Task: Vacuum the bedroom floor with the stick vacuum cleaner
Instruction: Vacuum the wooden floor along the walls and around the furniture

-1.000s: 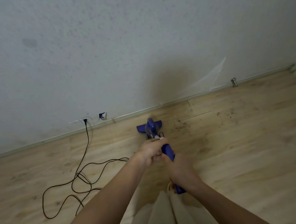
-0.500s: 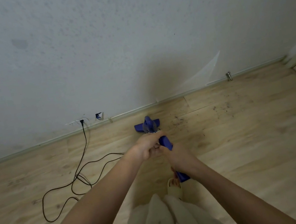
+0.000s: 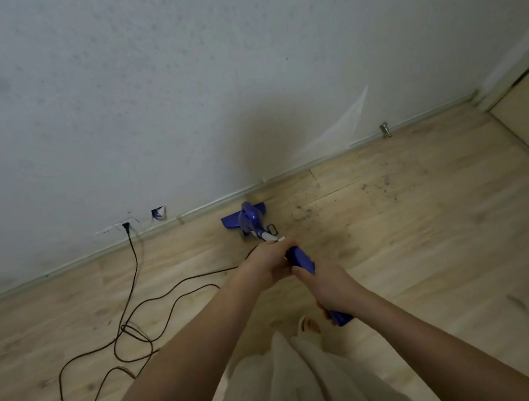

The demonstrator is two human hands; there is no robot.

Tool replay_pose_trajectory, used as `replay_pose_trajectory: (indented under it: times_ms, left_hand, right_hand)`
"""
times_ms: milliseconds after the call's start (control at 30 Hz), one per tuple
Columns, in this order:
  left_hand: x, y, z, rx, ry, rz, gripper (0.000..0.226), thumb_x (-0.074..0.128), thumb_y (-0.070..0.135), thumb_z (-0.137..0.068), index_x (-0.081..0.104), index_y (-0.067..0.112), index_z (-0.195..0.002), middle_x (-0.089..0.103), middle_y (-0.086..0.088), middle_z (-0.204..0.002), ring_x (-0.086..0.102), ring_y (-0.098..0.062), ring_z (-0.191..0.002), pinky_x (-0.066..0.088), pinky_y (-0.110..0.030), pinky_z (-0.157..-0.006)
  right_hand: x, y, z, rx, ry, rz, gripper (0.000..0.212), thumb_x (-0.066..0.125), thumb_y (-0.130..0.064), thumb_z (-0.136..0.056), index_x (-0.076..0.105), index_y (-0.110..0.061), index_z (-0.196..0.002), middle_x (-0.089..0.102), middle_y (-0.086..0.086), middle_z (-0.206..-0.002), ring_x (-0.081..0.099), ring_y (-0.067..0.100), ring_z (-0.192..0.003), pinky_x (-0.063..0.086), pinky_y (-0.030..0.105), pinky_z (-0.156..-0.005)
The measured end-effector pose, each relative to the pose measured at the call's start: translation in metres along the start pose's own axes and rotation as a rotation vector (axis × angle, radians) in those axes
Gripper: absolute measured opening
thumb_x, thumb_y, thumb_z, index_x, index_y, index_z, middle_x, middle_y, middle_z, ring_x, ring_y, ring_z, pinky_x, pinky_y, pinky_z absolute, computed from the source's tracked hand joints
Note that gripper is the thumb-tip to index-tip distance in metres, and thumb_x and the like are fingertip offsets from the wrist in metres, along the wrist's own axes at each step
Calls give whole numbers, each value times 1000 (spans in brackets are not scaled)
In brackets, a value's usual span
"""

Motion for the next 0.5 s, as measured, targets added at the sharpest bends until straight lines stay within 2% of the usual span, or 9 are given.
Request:
replay_pose_trajectory:
  times_ms: [167,300,367,433,500]
  left_hand:
    - [0,16,-4,47,6,36,22,64,17,-88,54,9,-106,63,-14,-101,64,-24,-90,56,-31,-71]
    - [2,32,-11,82,88,21,17,66,23,-87,55,11,-91,59,-9,-80,52,-14,-60,49,-24,-55]
    - [5,39,-17,97,106,62,15,65,22,-88,54,12,-85,61,-6,-70,53,-14,-60,48,-26,-60]
    - [11,50,-21,117,113,93,13,64,19,-89,55,10,-87,64,-8,-70,60,-18,-67,49,-29,-69]
    - [19,61,-22,134,118,101,11,63,17,-89,57,8,-90,65,-11,-75,64,-21,-73,52,-27,-65]
  right_hand:
    - [-12,-15,-9,-33,-42,-62,20,44,-37,-101,47,-18,-94,48,2,-67,46,14,-51,42,27,-46]
    - [-21,-25,-27,-102,-53,-94,18,44,-33,-101,48,-19,-90,48,1,-67,46,12,-53,40,25,-49]
    - [-25,-29,-41,-122,-50,-93,18,44,-33,-101,50,-17,-97,50,1,-69,48,13,-55,41,28,-52]
    - [-34,-30,-55,-136,-36,-81,21,46,-33,-100,52,-14,-107,53,2,-73,51,14,-57,44,31,-54]
    - [-45,-30,-67,-138,-44,-63,25,46,-34,-99,53,-13,-112,55,3,-77,53,16,-59,48,33,-56]
Point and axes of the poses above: each hand's wrist, its own z-axis away from the middle knuckle, its own x-axis out of the palm, y = z × x, the point moved 3 cm from there along -z, towards the middle knuckle
